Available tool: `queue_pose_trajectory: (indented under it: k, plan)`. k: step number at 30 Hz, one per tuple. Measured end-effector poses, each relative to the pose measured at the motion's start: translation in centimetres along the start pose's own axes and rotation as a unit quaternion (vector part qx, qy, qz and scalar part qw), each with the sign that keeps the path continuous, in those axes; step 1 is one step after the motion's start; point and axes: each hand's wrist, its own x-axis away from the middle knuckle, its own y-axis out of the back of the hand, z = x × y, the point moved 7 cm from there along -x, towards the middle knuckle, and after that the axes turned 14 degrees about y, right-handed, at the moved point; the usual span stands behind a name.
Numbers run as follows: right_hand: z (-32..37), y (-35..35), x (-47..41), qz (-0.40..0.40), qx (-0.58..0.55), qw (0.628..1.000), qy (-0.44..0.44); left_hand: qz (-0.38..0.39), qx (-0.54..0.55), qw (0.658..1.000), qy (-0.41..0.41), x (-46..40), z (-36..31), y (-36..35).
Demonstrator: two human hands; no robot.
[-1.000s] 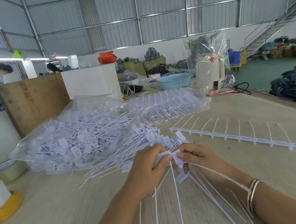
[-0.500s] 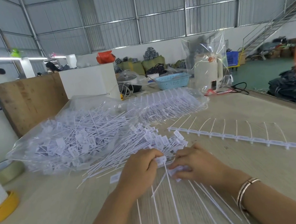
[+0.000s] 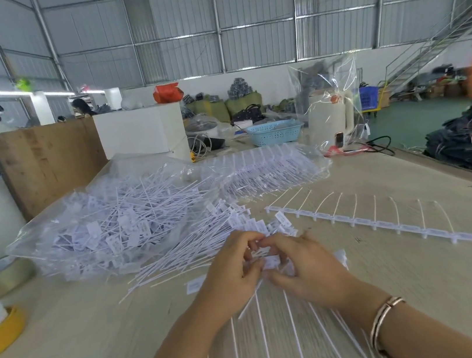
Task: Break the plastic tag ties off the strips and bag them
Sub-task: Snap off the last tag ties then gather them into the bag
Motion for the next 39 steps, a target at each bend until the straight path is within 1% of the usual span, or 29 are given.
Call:
queue_pose_trajectory:
  k: [4,5,8,9,12,18,24,30,35,39]
  plan:
    - [-0.6,0.0,0.3,0.0,-0.017,1.0,0.0,-0.005,0.005,1.0,0.018,-0.1,0.3,0.3]
    - [-0.9,0.1,0.4,-0.004,-0.015,1.0,-0.001,0.004,-0.01,1.0,0.03,-0.1,0.6,0.2]
    - [-1.5,0.5,0.5,-0.021,-0.012,1.0,-0.012,0.031,-0.106,0.992,0.059,-0.2,1.5,-0.3]
    - [-1.5,0.5,0.5,-0.022,-0.007,1.0,-0.013,0.033,-0.123,0.99,0.063,-0.2,1.7,-0.5]
    - [-1.3,0.6,0.4,-0.022,0.011,1.0,-0.008,0.032,-0.112,0.991,0.066,-0.3,1.8,-0.3]
    - [-1.5,0.5,0.5,-0.019,0.039,0.999,-0.012,0.045,-0.106,0.993,0.034,-0.1,1.0,-0.3]
    - [-1.7,0.9,0.6,-0.039,0.031,0.999,-0.001,0.041,-0.054,0.998,0.005,-0.2,0.4,0.0]
    - [-1.8,0.7,0.6,-0.033,0.015,0.999,0.007,0.032,-0.048,0.998,-0.015,-0.2,0.0,0.3]
    - [-1.9,0.6,0.6,-0.039,-0.018,0.999,-0.01,0.025,-0.048,0.998,-0.016,-0.2,-0.3,0.5]
    - [-2.0,0.6,0.6,-0.039,-0.023,0.999,-0.018,0.023,-0.047,0.998,-0.019,-0.2,-0.5,0.5]
